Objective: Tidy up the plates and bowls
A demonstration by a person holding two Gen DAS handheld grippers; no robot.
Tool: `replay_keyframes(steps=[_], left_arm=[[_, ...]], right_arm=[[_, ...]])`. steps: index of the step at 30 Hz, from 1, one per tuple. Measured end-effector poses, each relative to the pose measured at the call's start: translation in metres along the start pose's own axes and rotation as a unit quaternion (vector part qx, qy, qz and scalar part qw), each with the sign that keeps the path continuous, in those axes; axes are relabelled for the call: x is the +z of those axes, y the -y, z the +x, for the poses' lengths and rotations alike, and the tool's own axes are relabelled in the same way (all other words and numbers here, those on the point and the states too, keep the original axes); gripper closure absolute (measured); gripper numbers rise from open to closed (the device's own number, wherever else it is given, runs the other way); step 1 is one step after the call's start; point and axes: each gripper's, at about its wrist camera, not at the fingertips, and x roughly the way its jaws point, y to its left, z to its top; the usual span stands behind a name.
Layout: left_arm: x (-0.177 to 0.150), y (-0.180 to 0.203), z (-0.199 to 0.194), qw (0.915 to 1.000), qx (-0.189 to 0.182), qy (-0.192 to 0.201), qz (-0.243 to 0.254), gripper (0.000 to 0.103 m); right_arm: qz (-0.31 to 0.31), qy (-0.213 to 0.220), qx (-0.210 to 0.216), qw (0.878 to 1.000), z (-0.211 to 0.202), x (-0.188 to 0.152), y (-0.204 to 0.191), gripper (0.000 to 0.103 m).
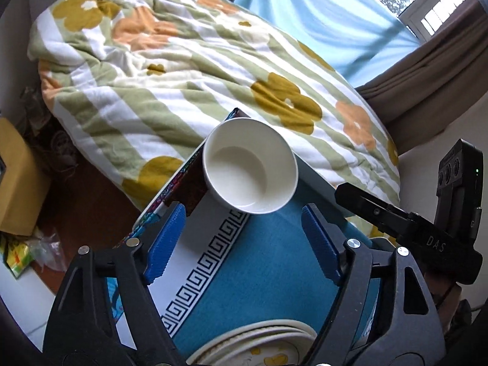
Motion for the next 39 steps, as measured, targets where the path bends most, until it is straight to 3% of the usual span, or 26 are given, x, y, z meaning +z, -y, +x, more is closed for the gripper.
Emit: replay_keyframes(steps=[6,7,11,13,15,16,18,20,30,39], left_arm=[[0.017,-0.022,0.056,0.9990,-0.010,-0.037,-0.023,0.043],[0.018,-0.024,0.062,0.9988,-0.010,-0.041,-0.024,0.049],[0.021,-0.032,0.079,0.9980,-0.011,-0.053,-0.032,0.055],[0.022,-0.034,0.082,0.9978,-0.013,-0.054,-0.035,0.067],[0.023,-0.035,0.085,0.9977,-0.012,-0.057,-0.036,0.079],[0.023,-0.036,0.086,0.9977,-0.007,-0.057,-0.036,0.080],[0.024,-0.040,0.087,0.9976,-0.013,-0.054,-0.041,0.081],[0.024,-0.040,0.086,0.9977,-0.013,-0.051,-0.041,0.081],[0.022,-0.014,0.054,0.9998,0.002,-0.015,0.013,0.082],[-0.013,0.047,-0.030,0.9971,-0.017,0.033,0.066,0.082]], right_arm=[[0.020,-0.032,0.002,0.999,0.053,0.011,0.007,0.038],[0.025,-0.034,0.005,0.999,0.058,0.011,0.009,0.039],[0.034,-0.040,0.007,0.999,0.073,0.014,0.011,0.044],[0.035,-0.040,0.007,0.999,0.078,0.015,0.011,0.047],[0.038,-0.042,0.008,0.998,0.082,0.015,0.011,0.057],[0.038,-0.044,0.010,0.998,0.084,0.016,0.010,0.060],[0.036,-0.049,0.011,0.998,0.089,0.017,0.009,0.079],[0.038,-0.047,0.022,0.998,0.090,0.017,0.008,0.084],[0.038,-0.016,0.019,0.999,0.068,0.009,0.003,0.086],[0.036,0.048,0.024,0.998,-0.032,-0.021,-0.008,0.086]])
